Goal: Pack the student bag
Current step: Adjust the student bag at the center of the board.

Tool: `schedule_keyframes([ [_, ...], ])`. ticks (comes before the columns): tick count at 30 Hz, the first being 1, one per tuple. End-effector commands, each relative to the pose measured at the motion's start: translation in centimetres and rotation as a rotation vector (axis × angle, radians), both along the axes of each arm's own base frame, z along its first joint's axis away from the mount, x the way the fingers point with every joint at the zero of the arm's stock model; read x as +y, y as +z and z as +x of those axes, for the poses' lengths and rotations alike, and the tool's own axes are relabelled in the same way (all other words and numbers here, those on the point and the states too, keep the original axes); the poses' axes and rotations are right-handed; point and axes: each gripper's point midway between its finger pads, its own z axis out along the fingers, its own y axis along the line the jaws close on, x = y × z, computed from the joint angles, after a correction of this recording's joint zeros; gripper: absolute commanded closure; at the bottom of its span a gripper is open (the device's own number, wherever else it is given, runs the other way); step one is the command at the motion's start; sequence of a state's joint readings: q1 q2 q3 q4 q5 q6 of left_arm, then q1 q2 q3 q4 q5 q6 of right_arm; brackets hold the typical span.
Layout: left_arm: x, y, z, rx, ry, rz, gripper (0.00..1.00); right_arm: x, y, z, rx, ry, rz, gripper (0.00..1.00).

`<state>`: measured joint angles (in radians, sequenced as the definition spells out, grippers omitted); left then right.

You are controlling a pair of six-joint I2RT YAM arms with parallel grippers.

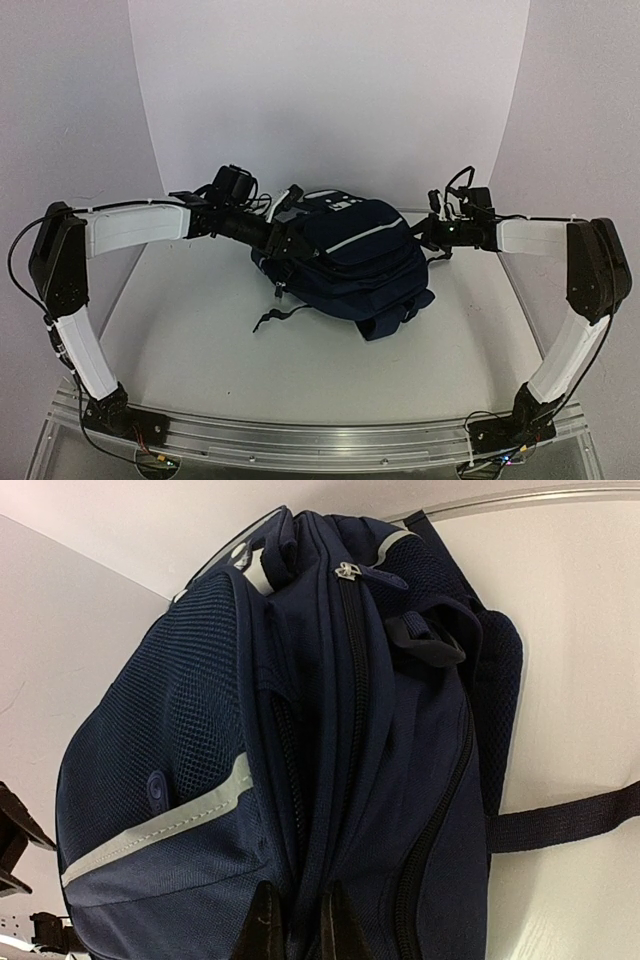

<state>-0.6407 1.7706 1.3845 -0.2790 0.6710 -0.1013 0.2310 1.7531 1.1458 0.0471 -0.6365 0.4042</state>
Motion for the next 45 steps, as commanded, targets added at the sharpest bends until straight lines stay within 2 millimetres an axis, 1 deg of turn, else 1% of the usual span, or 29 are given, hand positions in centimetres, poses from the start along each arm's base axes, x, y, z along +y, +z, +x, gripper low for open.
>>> schedule_keyframes([
  [1, 1.4, 2.0, 3.5, -0.266, 0.121, 0.094, 0.52, 0.0, -0.9, -0.4, 0.018, 0.019, -0.036, 1.0],
  [4, 0.6, 1.1, 3.9, -0.329, 0.107, 0.171, 0.52, 0.0, -0.9, -0.4, 0.018, 0.019, -0.036, 1.0],
  [8, -0.7, -0.6, 3.6, -0.374, 0.072, 0.25, 0.52, 0.0, -0.9, -0.3, 0.018, 0.019, -0.036, 1.0],
  [13, -1.4, -0.8, 3.8, -0.399, 0.049, 0.247, 0.49, 0.1, -0.8, -0.3, 0.016, 0.023, -0.033, 1.0],
  [16, -2.1, -1.0, 3.3, -0.376, 0.013, 0.236, 0.49, 0.1, -0.9, -0.3, 0.018, 0.025, -0.035, 1.0],
  [19, -2.4, -1.6, 3.1, -0.352, -0.007, 0.24, 0.49, 0.1, -1.1, -0.3, 0.021, 0.025, -0.036, 1.0],
  [20, -2.4, -2.1, 3.0, -0.34, -0.012, 0.252, 0.5, 0.1, -1.2, -0.3, 0.022, 0.025, -0.037, 1.0],
  [23, -2.8, -2.6, 2.6, -0.314, -0.028, 0.272, 0.61, 0.1, -1.2, -0.3, 0.024, 0.025, -0.038, 1.0],
  [26, -3.2, -3.0, 1.6, -0.3, -0.052, 0.28, 0.71, 0.0, -1.2, -0.3, 0.02, 0.021, -0.042, 1.0],
  [31, -3.1, -3.7, 0.1, -0.254, -0.068, 0.285, 0.86, -0.2, -1.0, -0.2, 0.016, 0.011, -0.044, 1.0],
  [35, -3.3, -3.5, -1.1, -0.188, -0.069, 0.256, 0.97, -0.3, -0.8, 0.1, 0.013, -0.001, -0.046, 1.0],
  [37, -3.5, -3.0, -1.8, -0.145, -0.067, 0.217, 1.0, -0.4, -0.7, 0.1, 0.009, -0.008, -0.05, 1.0],
  [40, -4.2, -1.8, -2.9, -0.032, -0.057, 0.125, 1.0, -0.9, -0.4, 0.3, -0.002, -0.039, -0.066, 1.0],
  [43, -5.6, -0.7, -4.4, 0.127, -0.079, 0.03, 1.0, -1.6, -0.3, 0.5, -0.008, -0.081, -0.086, 1.0],
  [45, -6.4, -0.5, -5.2, 0.201, -0.088, 0.007, 1.0, -2.4, -0.3, 0.8, -0.005, -0.138, -0.105, 1.0],
])
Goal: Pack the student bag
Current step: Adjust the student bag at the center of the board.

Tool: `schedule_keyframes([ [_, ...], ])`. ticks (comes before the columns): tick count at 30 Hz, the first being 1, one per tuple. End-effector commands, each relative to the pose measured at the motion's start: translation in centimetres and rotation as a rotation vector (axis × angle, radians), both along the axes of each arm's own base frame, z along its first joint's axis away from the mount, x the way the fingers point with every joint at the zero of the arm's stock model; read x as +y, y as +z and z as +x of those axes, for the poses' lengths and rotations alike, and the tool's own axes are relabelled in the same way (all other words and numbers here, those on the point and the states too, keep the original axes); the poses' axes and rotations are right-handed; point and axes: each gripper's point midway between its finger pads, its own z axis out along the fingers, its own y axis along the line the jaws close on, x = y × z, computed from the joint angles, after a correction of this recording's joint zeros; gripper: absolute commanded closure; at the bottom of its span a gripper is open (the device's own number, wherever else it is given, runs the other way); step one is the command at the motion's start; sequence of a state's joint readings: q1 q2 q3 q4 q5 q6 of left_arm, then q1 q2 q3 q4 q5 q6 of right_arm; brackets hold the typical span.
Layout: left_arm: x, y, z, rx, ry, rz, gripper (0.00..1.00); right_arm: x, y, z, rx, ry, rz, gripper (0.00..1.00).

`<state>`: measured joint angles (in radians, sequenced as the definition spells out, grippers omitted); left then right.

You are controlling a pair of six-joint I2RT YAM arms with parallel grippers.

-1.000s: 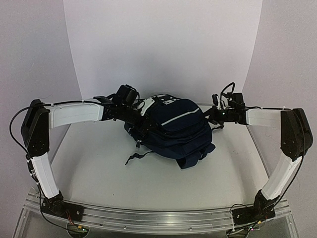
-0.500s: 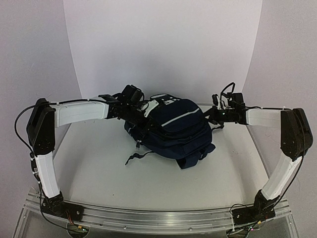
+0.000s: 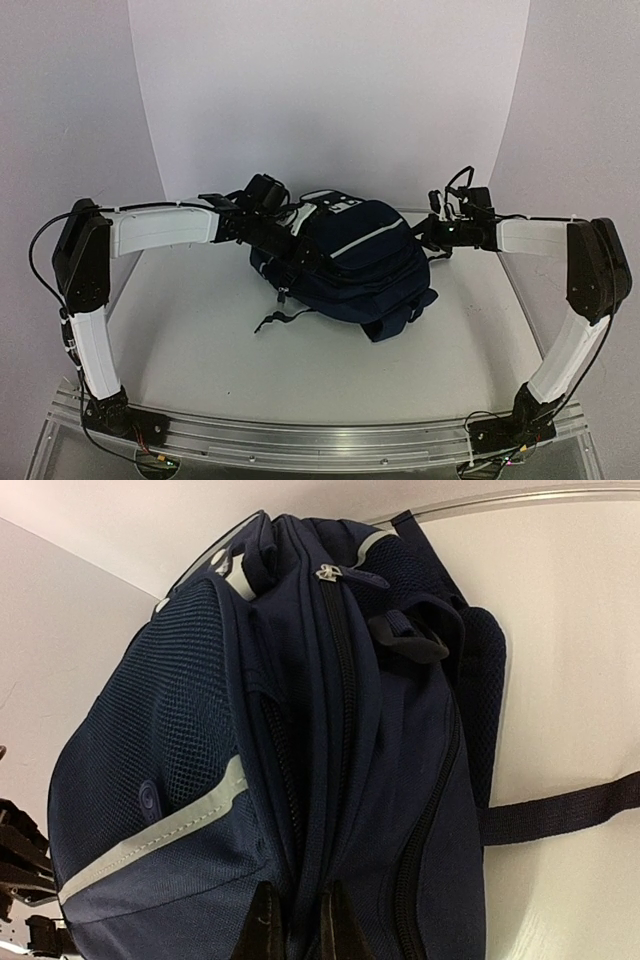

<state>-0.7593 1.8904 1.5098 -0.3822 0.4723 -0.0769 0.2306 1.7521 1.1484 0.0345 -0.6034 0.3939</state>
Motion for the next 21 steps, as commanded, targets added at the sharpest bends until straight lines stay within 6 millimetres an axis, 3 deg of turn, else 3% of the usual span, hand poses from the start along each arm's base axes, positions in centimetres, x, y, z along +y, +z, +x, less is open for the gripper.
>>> schedule_keyframes([
  [1, -3.2, 3.1, -5.2, 0.267, -0.091, -0.166, 1.0, -2.4, -0.2, 0.7, -0.002, -0.147, -0.089, 1.0],
  [6, -4.8, 3.5, -6.9, 0.403, -0.076, -0.21, 1.0, -5.6, -0.6, 1.0, 0.028, -0.374, -0.11, 1.0],
  [8, -4.9, 3.5, -6.9, 0.429, -0.055, -0.221, 1.0, -5.6, 0.0, 1.0, 0.009, -0.393, -0.074, 1.0],
  [11, -4.4, 2.6, -6.3, 0.438, 0.018, -0.201, 1.0, -5.5, 1.6, 0.6, -0.037, -0.373, -0.061, 0.83],
  [14, -4.3, 2.4, -6.0, 0.464, 0.052, -0.199, 1.0, -5.7, 4.1, -0.2, -0.11, -0.355, -0.074, 0.75],
  [19, -6.3, 4.2, -7.0, 0.53, 0.009, -0.294, 1.0, -5.9, 6.8, -1.9, -0.164, -0.317, -0.107, 0.64],
  [21, -7.1, 4.8, -7.5, 0.537, -0.007, -0.314, 0.99, -6.5, 6.5, -2.5, -0.152, -0.332, -0.137, 0.6],
])
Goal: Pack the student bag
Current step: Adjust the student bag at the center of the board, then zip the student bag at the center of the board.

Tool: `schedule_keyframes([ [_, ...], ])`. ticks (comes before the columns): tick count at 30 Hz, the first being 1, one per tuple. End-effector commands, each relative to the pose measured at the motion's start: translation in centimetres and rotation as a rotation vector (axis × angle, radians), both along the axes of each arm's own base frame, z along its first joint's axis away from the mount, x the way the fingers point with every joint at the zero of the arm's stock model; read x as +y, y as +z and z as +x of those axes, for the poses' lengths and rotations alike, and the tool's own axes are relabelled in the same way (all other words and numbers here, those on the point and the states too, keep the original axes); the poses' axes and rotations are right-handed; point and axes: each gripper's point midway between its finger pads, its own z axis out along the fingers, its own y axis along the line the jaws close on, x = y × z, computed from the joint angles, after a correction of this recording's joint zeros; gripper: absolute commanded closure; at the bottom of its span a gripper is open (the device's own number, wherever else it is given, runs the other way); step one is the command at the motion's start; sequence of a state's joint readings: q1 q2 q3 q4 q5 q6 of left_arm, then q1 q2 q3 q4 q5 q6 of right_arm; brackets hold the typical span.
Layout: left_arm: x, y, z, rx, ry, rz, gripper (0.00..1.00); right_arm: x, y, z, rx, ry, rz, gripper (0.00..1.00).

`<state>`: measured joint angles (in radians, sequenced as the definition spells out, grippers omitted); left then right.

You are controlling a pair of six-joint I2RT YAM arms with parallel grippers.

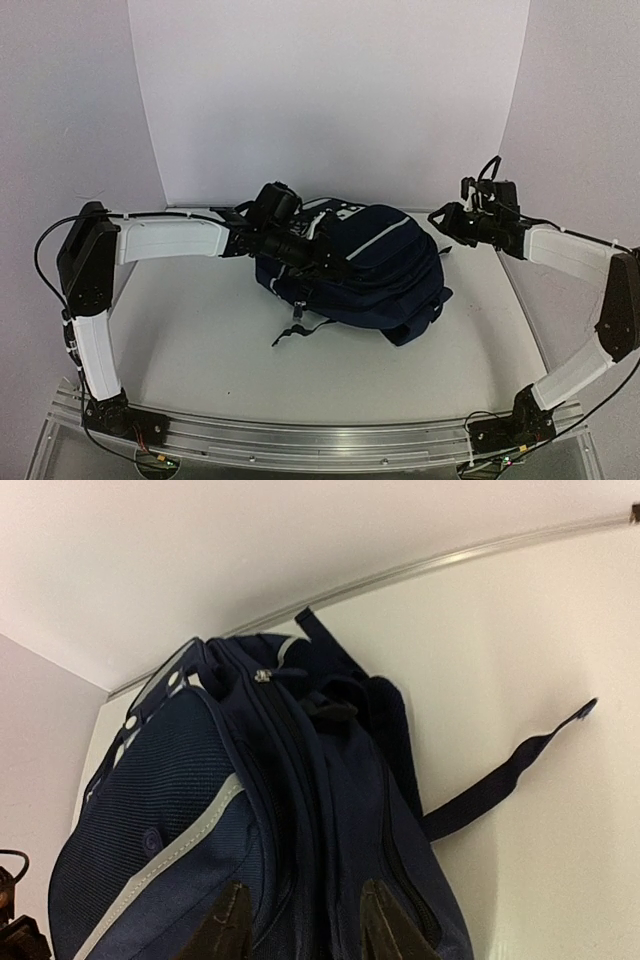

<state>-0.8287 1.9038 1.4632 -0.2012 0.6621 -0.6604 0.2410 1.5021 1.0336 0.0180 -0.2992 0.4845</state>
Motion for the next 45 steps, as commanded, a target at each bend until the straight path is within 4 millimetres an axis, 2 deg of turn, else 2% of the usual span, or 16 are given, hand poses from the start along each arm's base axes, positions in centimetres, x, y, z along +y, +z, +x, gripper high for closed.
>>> schedule_keyframes([
  [1, -3.1, 3.5, -3.2, 0.038, -0.093, -0.14, 0.99, -2.0, 1.3, -1.2, -0.03, -0.055, -0.087, 0.57],
  [4, -3.3, 3.8, -3.6, 0.061, -0.093, -0.173, 0.95, -2.7, 1.0, -1.9, -0.004, -0.073, -0.116, 0.48],
  [6, -2.9, 3.7, -3.5, 0.065, -0.068, -0.178, 0.9, -2.4, 1.7, -2.7, -0.004, -0.058, -0.117, 0.41],
  [7, -2.6, 3.4, -3.5, 0.069, -0.055, -0.169, 0.85, -2.1, 2.3, -3.2, -0.009, -0.049, -0.115, 0.38],
  [9, -1.8, 2.6, -3.4, 0.081, -0.023, -0.142, 0.68, -1.6, 3.5, -4.5, -0.012, -0.034, -0.111, 0.33],
  [12, -0.3, 2.4, -2.8, 0.091, 0.028, -0.126, 0.54, -0.1, 4.9, -6.6, -0.006, -0.009, -0.067, 0.3],
  [15, 1.8, 2.8, -1.9, 0.087, 0.082, -0.12, 0.47, 2.9, 5.5, -9.0, 0.012, 0.035, 0.0, 0.31],
  [19, 4.5, 3.9, -0.5, 0.061, 0.143, -0.115, 0.44, 7.3, 5.5, -11.9, 0.039, 0.071, 0.054, 0.38],
  [25, 7.6, 4.9, 2.8, 0.028, 0.248, -0.143, 0.39, 12.1, 4.9, -14.1, 0.062, 0.116, 0.055, 0.51],
  [29, 7.3, 4.7, 4.3, 0.003, 0.27, -0.126, 0.34, 15.3, 4.0, -15.3, 0.085, 0.143, 0.033, 0.55],
  [32, 6.7, 4.5, 4.6, 0.014, 0.256, -0.147, 0.33, 16.7, 3.1, -15.8, 0.109, 0.133, 0.032, 0.57],
  [36, 5.8, 4.6, 4.6, 0.027, 0.224, -0.192, 0.38, 18.3, 2.2, -16.4, 0.127, 0.14, 0.022, 0.6],
  [40, 5.1, 4.8, 4.4, 0.04, 0.194, -0.233, 0.43, 19.3, 1.2, -16.3, 0.148, 0.13, 0.011, 0.63],
  [45, 4.0, 4.4, 4.1, 0.048, 0.168, -0.241, 0.43, 18.8, 0.2, -15.5, 0.14, 0.063, -0.024, 0.65],
])
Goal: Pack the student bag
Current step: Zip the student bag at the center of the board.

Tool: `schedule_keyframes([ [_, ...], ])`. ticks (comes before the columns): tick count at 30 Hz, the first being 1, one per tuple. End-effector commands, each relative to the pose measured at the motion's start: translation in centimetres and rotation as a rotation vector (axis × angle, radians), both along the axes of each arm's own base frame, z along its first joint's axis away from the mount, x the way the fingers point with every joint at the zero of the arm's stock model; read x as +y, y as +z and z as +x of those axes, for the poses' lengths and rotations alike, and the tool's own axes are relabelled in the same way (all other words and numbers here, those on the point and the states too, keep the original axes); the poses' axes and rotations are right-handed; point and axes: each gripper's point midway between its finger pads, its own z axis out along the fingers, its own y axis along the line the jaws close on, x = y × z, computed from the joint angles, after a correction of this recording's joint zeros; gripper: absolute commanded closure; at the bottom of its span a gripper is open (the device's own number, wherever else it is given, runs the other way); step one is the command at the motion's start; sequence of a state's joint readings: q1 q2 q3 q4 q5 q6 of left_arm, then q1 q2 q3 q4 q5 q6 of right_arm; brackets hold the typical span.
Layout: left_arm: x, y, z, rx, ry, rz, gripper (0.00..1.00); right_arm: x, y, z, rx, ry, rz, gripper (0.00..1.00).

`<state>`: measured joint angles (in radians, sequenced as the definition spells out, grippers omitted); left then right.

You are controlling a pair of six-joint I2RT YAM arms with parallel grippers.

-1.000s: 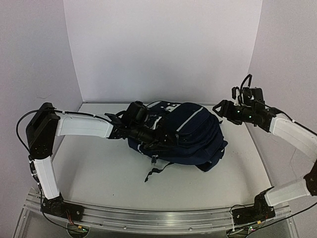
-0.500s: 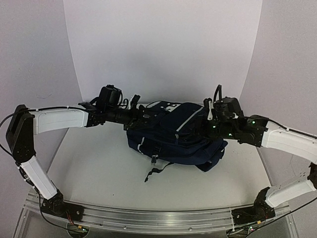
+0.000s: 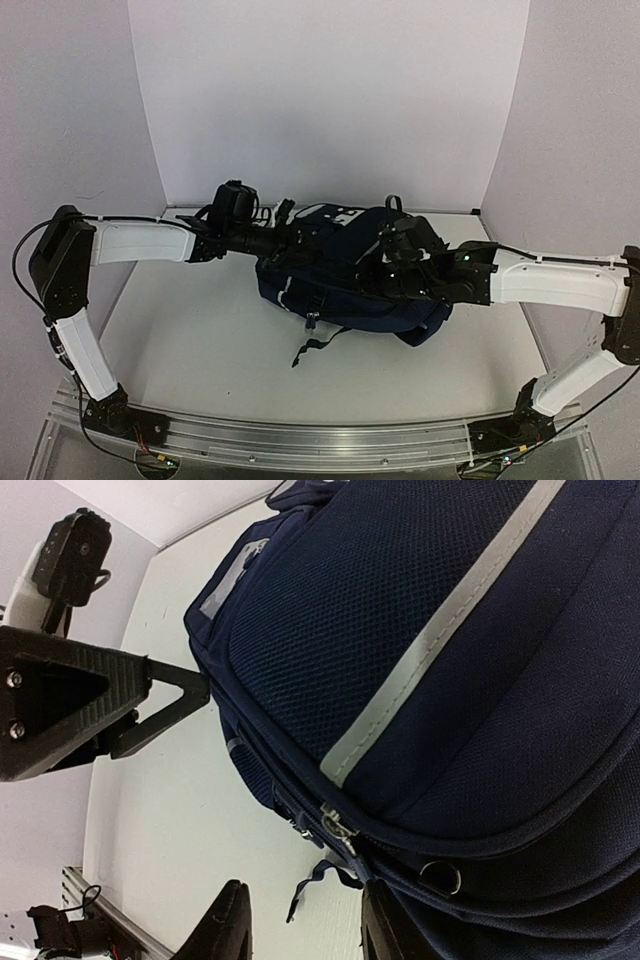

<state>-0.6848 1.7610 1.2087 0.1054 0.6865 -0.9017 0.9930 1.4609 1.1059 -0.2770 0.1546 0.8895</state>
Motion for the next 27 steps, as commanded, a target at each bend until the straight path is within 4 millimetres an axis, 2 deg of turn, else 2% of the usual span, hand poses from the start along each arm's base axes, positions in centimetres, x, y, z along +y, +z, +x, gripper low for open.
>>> schedule_keyframes([
  [1, -1.9, 2.5, 0.0, -0.051, -0.049, -0.084, 0.43, -0.3, 0.7, 1.5, -0.041, -0.094, -0.011, 0.66],
  [6, -2.9, 1.9, 0.0, -0.041, -0.064, -0.079, 0.43, -0.4, -0.5, 2.2, -0.04, -0.122, -0.063, 0.7],
  [11, -3.8, 1.4, 0.4, -0.032, -0.069, -0.082, 0.51, -0.3, -1.1, 2.8, -0.057, -0.149, -0.102, 0.74],
  [22, -4.6, 0.3, 1.1, -0.006, -0.046, -0.089, 0.89, -0.9, -3.2, 3.8, -0.06, -0.24, -0.175, 0.8],
  [27, -4.4, 0.2, 1.1, -0.009, -0.036, -0.091, 0.99, -0.6, -3.8, 4.2, -0.058, -0.257, -0.182, 0.95],
])
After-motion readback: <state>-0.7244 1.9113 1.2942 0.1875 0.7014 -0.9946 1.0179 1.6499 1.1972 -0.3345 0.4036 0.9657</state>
